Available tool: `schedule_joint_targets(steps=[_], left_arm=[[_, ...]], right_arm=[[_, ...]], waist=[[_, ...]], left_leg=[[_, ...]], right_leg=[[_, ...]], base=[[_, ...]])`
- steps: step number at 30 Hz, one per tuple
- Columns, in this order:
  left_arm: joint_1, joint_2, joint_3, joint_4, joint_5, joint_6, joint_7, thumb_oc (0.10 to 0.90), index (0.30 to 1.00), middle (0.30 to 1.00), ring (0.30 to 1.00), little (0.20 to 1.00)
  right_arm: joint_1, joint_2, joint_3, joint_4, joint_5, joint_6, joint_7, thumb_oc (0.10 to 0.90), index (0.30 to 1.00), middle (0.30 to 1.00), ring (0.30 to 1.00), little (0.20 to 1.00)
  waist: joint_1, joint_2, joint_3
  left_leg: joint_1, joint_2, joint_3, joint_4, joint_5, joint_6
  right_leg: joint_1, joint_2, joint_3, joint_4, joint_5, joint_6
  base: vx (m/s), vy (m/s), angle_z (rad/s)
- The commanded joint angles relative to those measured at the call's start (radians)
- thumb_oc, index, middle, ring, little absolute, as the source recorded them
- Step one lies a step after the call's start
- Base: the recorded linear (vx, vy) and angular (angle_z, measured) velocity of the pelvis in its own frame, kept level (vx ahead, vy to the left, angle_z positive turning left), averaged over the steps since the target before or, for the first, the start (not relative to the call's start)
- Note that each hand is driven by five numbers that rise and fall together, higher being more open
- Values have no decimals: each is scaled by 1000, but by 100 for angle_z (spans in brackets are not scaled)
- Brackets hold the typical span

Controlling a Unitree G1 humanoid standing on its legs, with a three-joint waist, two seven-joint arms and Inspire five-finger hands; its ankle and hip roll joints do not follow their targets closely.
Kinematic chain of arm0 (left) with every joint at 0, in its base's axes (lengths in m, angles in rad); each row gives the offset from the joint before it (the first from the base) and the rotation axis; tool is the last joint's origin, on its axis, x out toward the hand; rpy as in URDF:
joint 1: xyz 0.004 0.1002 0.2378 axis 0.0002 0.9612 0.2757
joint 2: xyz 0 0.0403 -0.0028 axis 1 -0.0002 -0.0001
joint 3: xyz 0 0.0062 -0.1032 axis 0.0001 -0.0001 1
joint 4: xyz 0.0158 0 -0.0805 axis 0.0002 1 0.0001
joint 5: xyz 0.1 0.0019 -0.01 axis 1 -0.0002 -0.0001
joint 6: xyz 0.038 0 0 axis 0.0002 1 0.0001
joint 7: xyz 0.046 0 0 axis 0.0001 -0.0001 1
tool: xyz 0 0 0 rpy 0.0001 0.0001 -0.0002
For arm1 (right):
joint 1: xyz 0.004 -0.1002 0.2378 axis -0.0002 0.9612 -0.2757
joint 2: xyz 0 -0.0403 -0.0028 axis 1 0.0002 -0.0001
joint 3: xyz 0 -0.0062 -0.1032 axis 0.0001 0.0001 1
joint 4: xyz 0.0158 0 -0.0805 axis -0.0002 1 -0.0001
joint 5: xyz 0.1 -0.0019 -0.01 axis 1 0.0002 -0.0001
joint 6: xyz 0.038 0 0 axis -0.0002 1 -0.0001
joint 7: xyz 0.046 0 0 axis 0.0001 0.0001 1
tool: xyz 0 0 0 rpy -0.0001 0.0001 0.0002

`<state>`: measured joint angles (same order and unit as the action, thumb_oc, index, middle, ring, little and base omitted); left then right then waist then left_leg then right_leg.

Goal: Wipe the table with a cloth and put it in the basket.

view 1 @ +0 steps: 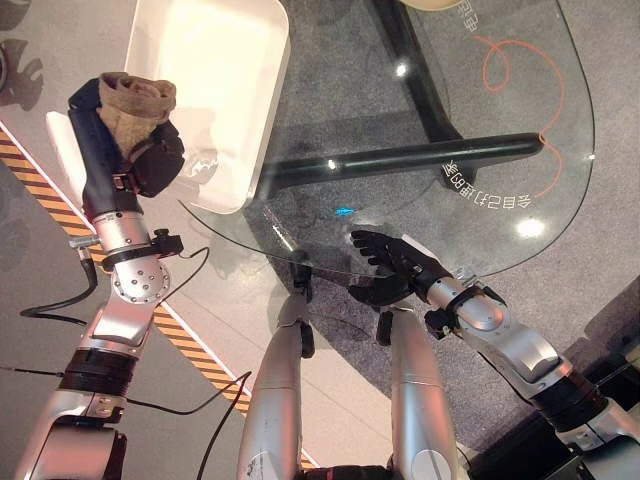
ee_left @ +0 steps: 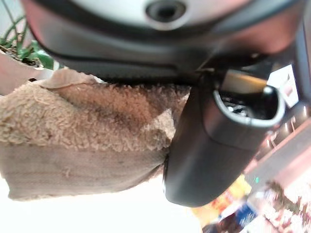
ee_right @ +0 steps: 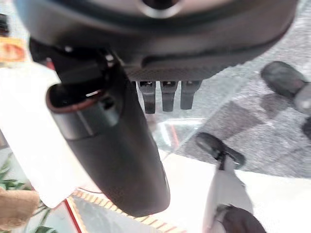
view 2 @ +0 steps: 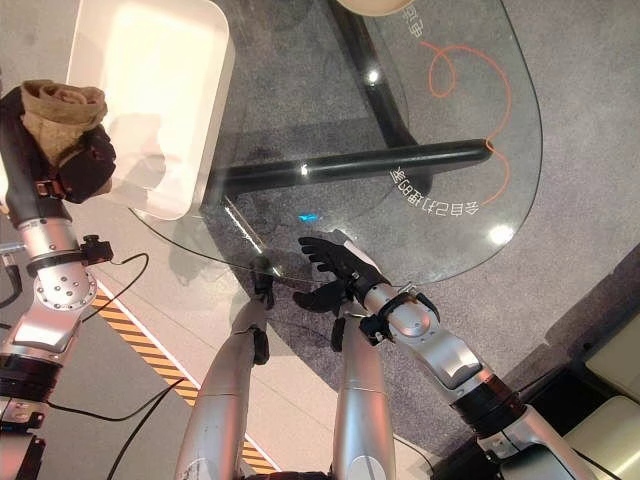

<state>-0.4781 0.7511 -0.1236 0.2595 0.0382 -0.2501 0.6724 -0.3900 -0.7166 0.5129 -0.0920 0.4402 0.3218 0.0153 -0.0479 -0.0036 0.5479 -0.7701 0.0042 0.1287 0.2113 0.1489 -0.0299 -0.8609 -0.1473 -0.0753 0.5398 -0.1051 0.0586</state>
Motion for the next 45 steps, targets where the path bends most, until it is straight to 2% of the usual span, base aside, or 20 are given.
schedule_joint_targets(steps=[1,10,11,12,14,15,16,17,19,20,22,24,27,34,39,45], left_arm=[[-85,78,63,-53,75,-44,128,100,300,300,300,200],[-130,77,24,35,87,-48,186,100,300,300,300,200],[-126,76,14,51,89,-45,189,100,300,300,300,200],[-143,79,17,54,93,-40,193,100,300,300,300,200],[-159,83,12,74,84,-36,213,100,300,300,300,200],[-154,82,6,89,77,-40,225,100,300,300,300,200],[-164,84,9,94,72,-43,230,100,300,300,300,200],[-156,79,6,104,71,-47,233,100,300,300,300,200],[-169,75,11,108,76,-41,239,100,300,300,300,200],[-162,73,7,112,78,-39,243,100,300,300,300,200],[-175,72,11,118,87,-39,255,100,300,300,300,200],[-177,69,3,127,96,-31,264,100,300,300,300,200],[-205,74,-10,146,109,-22,281,100,300,300,300,200],[-280,88,-63,179,144,2,252,100,300,300,300,200],[-315,97,-101,213,184,53,228,100,300,300,300,200],[-343,102,-127,255,143,90,196,100,300,300,300,200]], right_arm=[[19,-22,29,-114,61,-40,22,800,900,900,900,900],[13,-26,51,-94,74,-61,31,800,900,900,900,900],[25,-25,56,-87,75,-59,32,800,900,900,900,900],[11,-30,50,-89,77,-57,32,800,900,900,900,900],[8,-39,48,-92,87,-49,28,800,900,900,900,900],[18,-39,52,-91,88,-47,28,800,900,900,900,900],[11,-41,47,-93,85,-47,28,800,900,900,900,900],[20,-38,52,-91,86,-45,28,800,900,900,900,900],[13,-45,44,-99,87,-41,30,800,900,900,900,900],[22,-45,49,-101,91,-41,29,800,900,900,900,900],[13,-47,42,-103,93,-40,30,800,900,900,900,900],[20,-43,48,-99,94,-37,33,800,900,900,900,900],[9,-42,50,-93,101,-37,27,800,900,900,900,900],[-9,-34,53,-86,113,-33,15,800,900,900,900,900],[-22,-33,50,-73,115,-37,20,800,900,900,900,900],[-30,-33,43,-64,108,-40,23,800,900,900,900,900]], waist=[[-30,7,-28],[-43,9,-28],[-41,12,-28],[-44,10,-28],[-47,9,-28],[-45,10,-28],[-48,9,-28],[-45,10,-28],[-50,8,-28],[-48,9,-28],[-52,6,-28],[-49,8,-28],[-51,6,-28],[-56,4,-28],[-61,6,-28],[-66,4,-28]], left_leg=[[-45,-50,83,210,-208,12],[-92,-52,84,208,-200,8],[-67,-49,73,217,-231,1],[-98,-51,84,211,-201,7],[-111,-53,81,210,-198,5],[-98,-51,70,219,-222,-1],[-125,-53,78,215,-199,4],[-107,-51,68,222,-222,-1],[-138,-54,78,216,-197,5],[-121,-51,68,223,-219,-1],[-155,-53,76,220,-195,4],[-134,-51,64,228,-224,-2],[-149,-50,66,228,-216,0],[-160,-50,64,234,-221,-3],[-166,-51,66,232,-218,-5],[-191,-51,66,230,-205,-6]], right_leg=[[16,70,2,-216,132,26],[-36,76,14,-221,143,28],[-13,81,16,-210,115,34],[-42,75,14,-222,145,29],[-56,75,15,-223,148,29],[-43,81,18,-213,126,33],[-69,78,17,-220,148,29],[-53,82,19,-210,126,33],[-84,81,17,-215,148,28],[-69,88,21,-203,125,32],[-103,87,21,-206,146,26],[-85,95,24,-191,117,31],[-100,98,25,-187,121,30],[-112,102,27,-181,119,33],[-118,103,29,-183,124,35],[-141,104,33,-187,137,36]], base=[[0,0,0],[22,39,-3],[27,42,-1],[22,35,-1],[21,40,-3],[36,45,-4],[75,41,-3],[0,0,0],[15,35,-2],[58,56,-5],[8,31,-4],[38,23,-7],[-2,7,-4],[0,0,0],[0,0,0],[0,0,0]])
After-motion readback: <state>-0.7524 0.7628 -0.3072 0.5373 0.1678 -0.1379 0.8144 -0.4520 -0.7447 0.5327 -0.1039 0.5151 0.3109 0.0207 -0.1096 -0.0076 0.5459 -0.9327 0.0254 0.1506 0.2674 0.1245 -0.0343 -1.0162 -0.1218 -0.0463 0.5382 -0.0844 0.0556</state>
